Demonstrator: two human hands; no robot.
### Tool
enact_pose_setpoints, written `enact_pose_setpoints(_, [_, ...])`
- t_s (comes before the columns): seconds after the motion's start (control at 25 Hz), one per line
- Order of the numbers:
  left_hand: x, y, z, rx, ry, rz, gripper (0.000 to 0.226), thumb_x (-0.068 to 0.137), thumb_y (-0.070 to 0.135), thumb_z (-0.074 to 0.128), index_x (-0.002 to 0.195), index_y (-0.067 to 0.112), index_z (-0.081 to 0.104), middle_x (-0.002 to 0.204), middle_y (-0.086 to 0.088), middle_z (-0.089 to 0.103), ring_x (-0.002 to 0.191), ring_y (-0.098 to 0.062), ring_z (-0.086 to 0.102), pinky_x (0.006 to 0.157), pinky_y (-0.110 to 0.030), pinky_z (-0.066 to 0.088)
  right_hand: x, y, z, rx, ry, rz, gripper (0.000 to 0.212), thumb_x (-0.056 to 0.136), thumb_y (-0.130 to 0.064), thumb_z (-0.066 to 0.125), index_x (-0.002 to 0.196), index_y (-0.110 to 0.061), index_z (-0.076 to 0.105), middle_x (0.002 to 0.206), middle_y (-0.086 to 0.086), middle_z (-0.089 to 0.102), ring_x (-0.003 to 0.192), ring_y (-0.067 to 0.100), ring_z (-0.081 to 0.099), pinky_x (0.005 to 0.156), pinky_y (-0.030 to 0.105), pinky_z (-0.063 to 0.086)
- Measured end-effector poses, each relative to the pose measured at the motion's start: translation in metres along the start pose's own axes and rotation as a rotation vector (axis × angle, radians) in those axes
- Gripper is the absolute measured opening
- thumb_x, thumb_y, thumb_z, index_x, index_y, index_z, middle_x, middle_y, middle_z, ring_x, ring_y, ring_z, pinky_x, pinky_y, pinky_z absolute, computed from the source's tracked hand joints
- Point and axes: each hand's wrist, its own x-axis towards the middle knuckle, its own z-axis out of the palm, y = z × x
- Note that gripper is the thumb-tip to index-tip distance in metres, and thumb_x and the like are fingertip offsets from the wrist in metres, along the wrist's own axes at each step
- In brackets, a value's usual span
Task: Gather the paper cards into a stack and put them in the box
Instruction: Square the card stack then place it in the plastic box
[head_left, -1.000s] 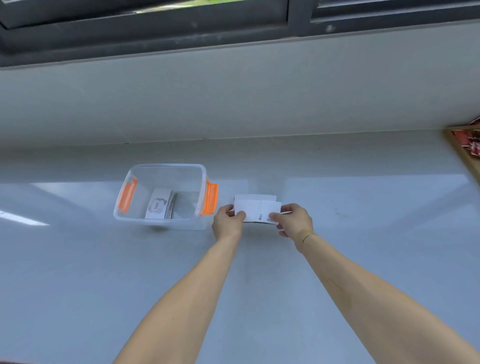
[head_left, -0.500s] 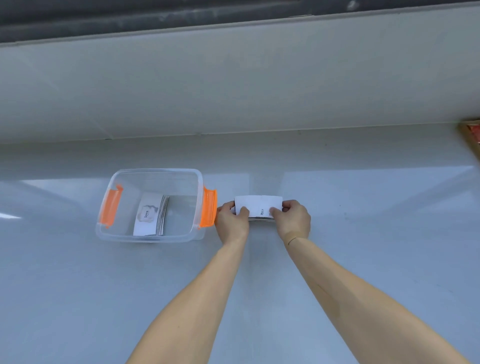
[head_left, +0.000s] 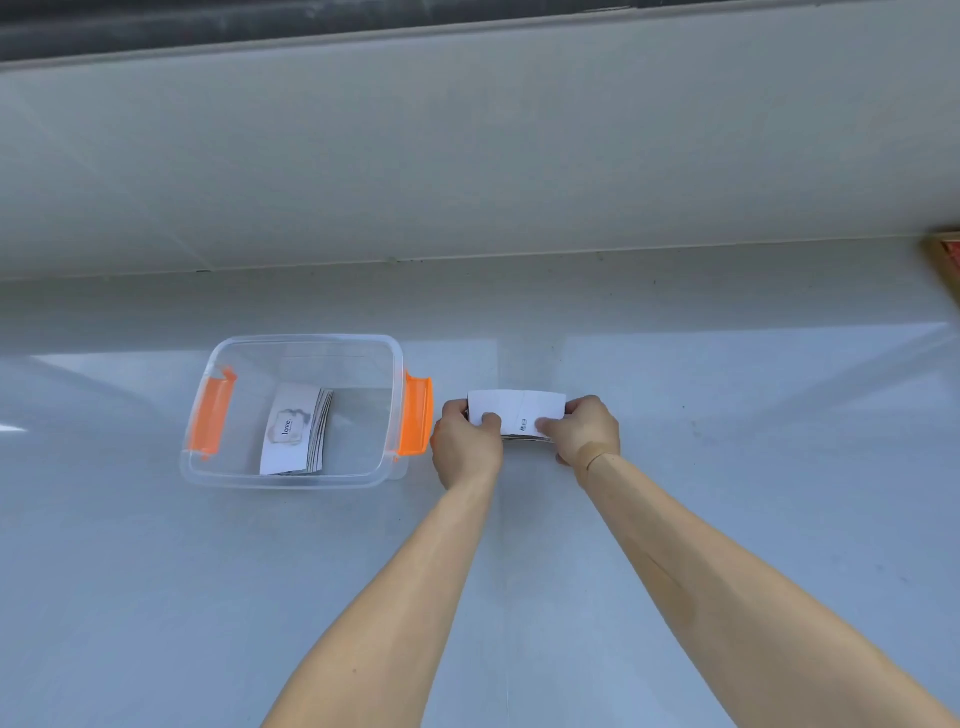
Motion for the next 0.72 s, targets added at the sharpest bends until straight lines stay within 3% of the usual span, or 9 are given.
enact_pose_setpoints(0.12, [0.003, 0.0, -0.001, -0.091, -0.019, -0.03, 0.032, 0.08, 0.016, 0.06, 0.112, 0.015, 0.059, 0.109, -0.003, 0.069, 0.099, -0.025, 0.062, 0.079, -0.032, 0.049, 0.001, -0.004, -0.006, 0.022, -0.054, 0.007, 0.024, 0.079, -0.01, 0.069, 0.101, 0.001, 0.067, 0.09, 0.012, 0.065, 0.069, 0.03, 0.055, 0.072, 0.039, 0.057])
enact_pose_setpoints(0.2, [0.005, 0.0, -0.001, -0.156, -0.044, -0.065, 0.035, 0.08, 0.014, 0.062, 0.115, 0.014, 0.057, 0.112, -0.003, 0.067, 0.096, -0.023, 0.061, 0.079, -0.032, 0.05, 0.002, -0.005, -0.009, 0.033, -0.086, 0.02, 0.025, 0.079, -0.009, 0.07, 0.102, 0.002, 0.066, 0.088, 0.012, 0.062, 0.064, 0.027, 0.05, 0.064, 0.033, 0.047])
enact_pose_setpoints(0.36, [0.007, -0.005, -0.002, -0.274, -0.112, -0.125, 0.048, 0.081, 0.013, 0.062, 0.128, 0.011, 0.051, 0.116, 0.0, 0.062, 0.102, -0.021, 0.058, 0.08, -0.027, 0.043, 0.002, -0.003, -0.011, 0.07, -0.139, 0.007, 0.024, 0.08, -0.006, 0.069, 0.104, -0.001, 0.068, 0.091, 0.011, 0.063, 0.07, 0.027, 0.051, 0.068, 0.031, 0.044])
enact_pose_setpoints(0.48, [0.005, -0.011, -0.004, -0.319, -0.172, -0.079, 0.014, 0.08, 0.008, 0.058, 0.092, 0.014, 0.062, 0.082, 0.007, 0.061, 0.083, -0.02, 0.055, 0.062, -0.022, 0.041, 0.0, 0.002, -0.013, 0.107, -0.169, -0.018, 0.025, 0.082, -0.004, 0.067, 0.107, -0.002, 0.068, 0.093, 0.007, 0.065, 0.079, 0.025, 0.054, 0.073, 0.032, 0.044])
enact_pose_setpoints(0.56, [0.002, -0.013, -0.008, -0.356, -0.221, -0.048, 0.013, 0.079, 0.005, 0.057, 0.079, 0.016, 0.063, 0.076, 0.007, 0.061, 0.074, -0.016, 0.053, 0.059, -0.021, 0.039, -0.002, 0.006, -0.018, 0.124, -0.205, -0.023, 0.025, 0.082, -0.003, 0.068, 0.107, 0.0, 0.067, 0.088, 0.005, 0.064, 0.076, 0.023, 0.055, 0.072, 0.031, 0.044])
enact_pose_setpoints(0.64, [-0.003, -0.018, -0.014, -0.386, -0.258, -0.021, 0.021, 0.079, 0.003, 0.058, 0.079, 0.023, 0.065, 0.079, 0.01, 0.064, 0.075, -0.011, 0.057, 0.063, -0.018, 0.043, -0.007, 0.014, -0.024, 0.143, -0.25, -0.035, 0.03, 0.08, -0.001, 0.07, 0.11, 0.001, 0.064, 0.091, 0.008, 0.064, 0.077, 0.024, 0.055, 0.073, 0.033, 0.047])
enact_pose_setpoints(0.72, [-0.011, -0.026, -0.02, -0.391, -0.293, 0.022, 0.026, 0.078, 0.0, 0.06, 0.093, 0.021, 0.066, 0.087, 0.009, 0.067, 0.081, -0.009, 0.061, 0.065, -0.013, 0.047, -0.015, 0.025, -0.031, 0.162, -0.27, -0.067, 0.041, 0.076, 0.002, 0.074, 0.113, -0.002, 0.058, 0.099, 0.011, 0.063, 0.085, 0.026, 0.059, 0.083, 0.04, 0.054])
